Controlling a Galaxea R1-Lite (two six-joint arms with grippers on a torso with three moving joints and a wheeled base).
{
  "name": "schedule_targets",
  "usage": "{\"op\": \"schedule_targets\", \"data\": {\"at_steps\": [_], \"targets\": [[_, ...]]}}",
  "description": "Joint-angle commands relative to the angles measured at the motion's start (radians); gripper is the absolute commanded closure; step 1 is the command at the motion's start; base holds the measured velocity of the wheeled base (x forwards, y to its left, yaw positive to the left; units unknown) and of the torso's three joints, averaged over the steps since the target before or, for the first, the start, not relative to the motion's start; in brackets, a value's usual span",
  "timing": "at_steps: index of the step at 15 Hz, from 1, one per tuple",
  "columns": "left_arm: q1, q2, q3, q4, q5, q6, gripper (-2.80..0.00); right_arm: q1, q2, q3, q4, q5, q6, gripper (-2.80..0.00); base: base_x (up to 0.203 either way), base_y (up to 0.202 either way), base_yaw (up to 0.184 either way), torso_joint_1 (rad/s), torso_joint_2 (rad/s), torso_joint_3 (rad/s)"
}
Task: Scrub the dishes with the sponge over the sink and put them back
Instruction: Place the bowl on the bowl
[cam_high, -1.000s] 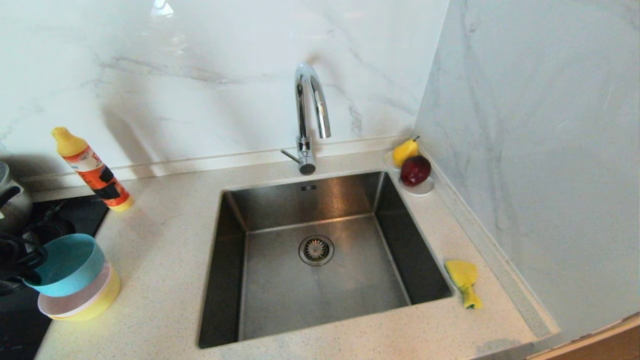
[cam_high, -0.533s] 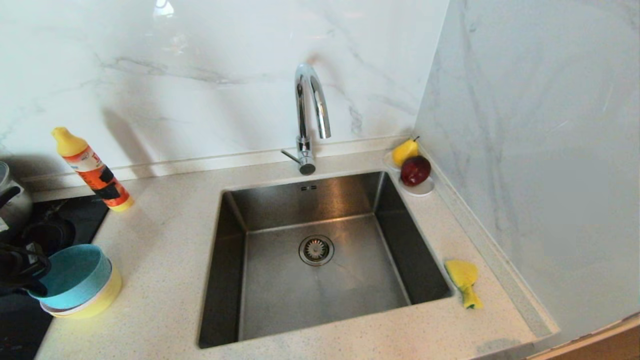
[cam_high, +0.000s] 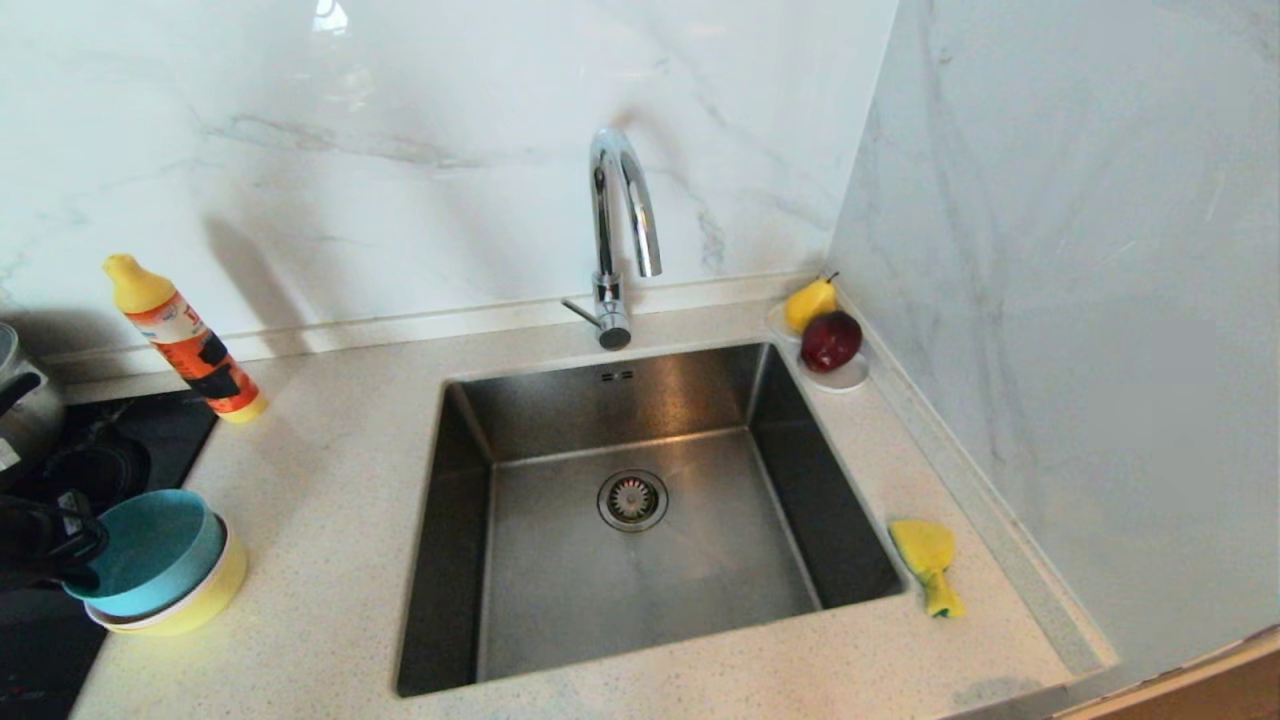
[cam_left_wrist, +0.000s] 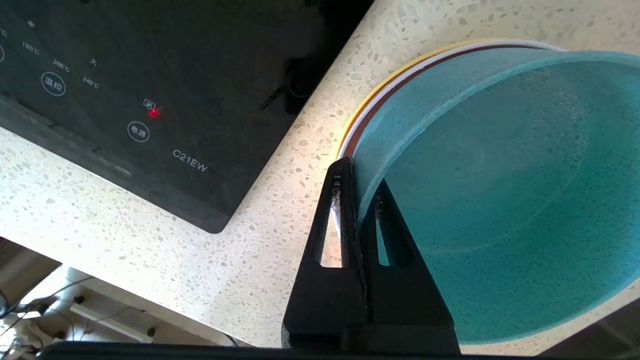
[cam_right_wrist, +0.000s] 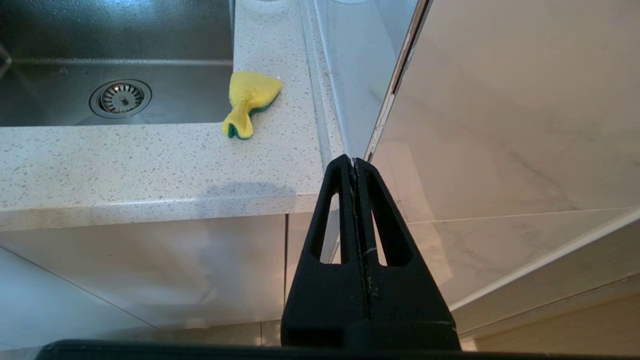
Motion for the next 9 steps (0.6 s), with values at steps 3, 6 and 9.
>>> {"op": "schedule_targets", "data": {"at_steps": [3, 6, 9], "targets": [[-0.001, -0.002, -0.008, 0.013, -0.002, -0.002, 0.00, 0.000, 0.002, 0.000, 0.000, 0.000, -0.001, 0.00, 0.000, 0.000, 0.000, 0.000, 0.00, 0.000], [-0.001, -0.013, -0.015, 0.006, -0.006, 0.001, -2.80, 0.000, 0.002, 0.000, 0.000, 0.000, -0.001, 0.00, 0.000, 0.000, 0.000, 0.000, 0.00, 0.000], [-0.001, -0.035, -0.026, 0.002, -0.011, 0.002, -2.80, 0.000, 0.002, 0.000, 0.000, 0.000, -0.001, 0.00, 0.000, 0.000, 0.000, 0.000, 0.00, 0.000]]}}
